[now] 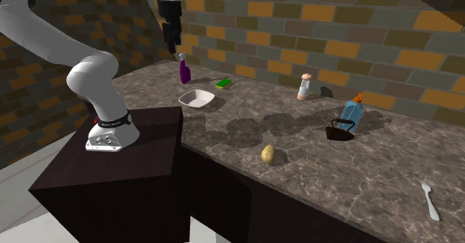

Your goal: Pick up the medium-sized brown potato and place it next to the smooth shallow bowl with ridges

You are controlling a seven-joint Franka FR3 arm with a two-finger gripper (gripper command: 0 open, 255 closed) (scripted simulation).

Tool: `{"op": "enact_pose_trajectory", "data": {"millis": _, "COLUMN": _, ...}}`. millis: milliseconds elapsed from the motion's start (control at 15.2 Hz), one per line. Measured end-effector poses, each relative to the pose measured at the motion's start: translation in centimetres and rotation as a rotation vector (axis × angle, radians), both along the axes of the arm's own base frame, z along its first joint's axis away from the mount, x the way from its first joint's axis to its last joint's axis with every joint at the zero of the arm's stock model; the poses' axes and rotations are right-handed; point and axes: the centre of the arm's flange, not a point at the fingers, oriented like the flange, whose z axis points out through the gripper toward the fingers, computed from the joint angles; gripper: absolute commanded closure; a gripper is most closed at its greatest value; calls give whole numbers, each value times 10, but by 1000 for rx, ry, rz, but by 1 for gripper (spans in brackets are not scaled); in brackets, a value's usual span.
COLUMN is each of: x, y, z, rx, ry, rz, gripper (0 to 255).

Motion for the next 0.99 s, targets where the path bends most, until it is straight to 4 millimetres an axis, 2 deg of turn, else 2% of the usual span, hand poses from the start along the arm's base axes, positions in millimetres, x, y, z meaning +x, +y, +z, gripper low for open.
{"op": "enact_pose_trajectory", "data": {"millis": 198, "x": 9, "y": -7, "z": -11, "rx": -1, "ry": 2, "rz": 24, "gripper": 0}}
{"op": "enact_pose_trajectory", "data": {"millis": 990, "x": 97, "y": -68, "z": -122, "rx": -9, "ry": 11, "rz": 271, "gripper": 0}}
